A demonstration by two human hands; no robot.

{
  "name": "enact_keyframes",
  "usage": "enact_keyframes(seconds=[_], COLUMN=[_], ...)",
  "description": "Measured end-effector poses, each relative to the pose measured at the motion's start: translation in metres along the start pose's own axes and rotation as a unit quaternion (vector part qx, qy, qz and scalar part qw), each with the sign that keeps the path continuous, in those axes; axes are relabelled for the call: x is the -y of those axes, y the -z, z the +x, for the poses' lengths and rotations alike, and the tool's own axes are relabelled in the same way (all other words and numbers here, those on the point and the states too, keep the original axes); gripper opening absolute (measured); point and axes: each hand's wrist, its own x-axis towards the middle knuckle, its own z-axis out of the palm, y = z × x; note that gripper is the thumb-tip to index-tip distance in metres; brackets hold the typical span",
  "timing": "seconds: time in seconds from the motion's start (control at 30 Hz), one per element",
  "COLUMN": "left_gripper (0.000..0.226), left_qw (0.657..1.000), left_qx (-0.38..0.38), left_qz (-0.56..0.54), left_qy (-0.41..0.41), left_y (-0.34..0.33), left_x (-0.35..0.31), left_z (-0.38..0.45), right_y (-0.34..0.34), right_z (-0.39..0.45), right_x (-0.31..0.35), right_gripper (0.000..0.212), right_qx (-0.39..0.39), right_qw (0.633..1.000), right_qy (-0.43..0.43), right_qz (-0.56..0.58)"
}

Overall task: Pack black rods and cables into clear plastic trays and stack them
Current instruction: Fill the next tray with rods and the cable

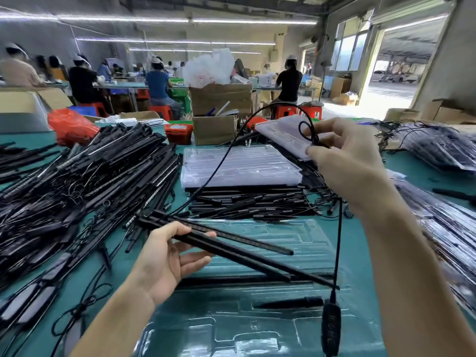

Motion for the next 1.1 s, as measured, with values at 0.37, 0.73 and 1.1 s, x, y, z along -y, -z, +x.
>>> enact_keyframes(seconds=[0.37, 0.73, 1.1], left_gripper=[0.056, 0.063, 0.051], left_qw=[0.988, 0.877, 0.724], left_qx=[0.056, 0.203, 0.072], left_qz=[0.109, 0.409, 0.645], left_qy=[0.093, 0.153, -0.235], left_y=[0.009, 0.032, 0.039], left_x=[0.024, -0.005, 0.014], left_z=[-0.033, -0.034, -0.014], right_y=[-0.015, -0.017, -0.012], right_z=[-0.004, 0.000, -0.003], right_x=[-0.010, -0.012, -0.025], right_gripper=[0.024, 0.021, 0.023], right_qx=[-0.027, -0.029, -0.060], right_qw=[0.999, 0.995, 0.995], right_qy=[-0.005, -0.008, -0.040], right_qz=[0.021, 0.099, 0.065])
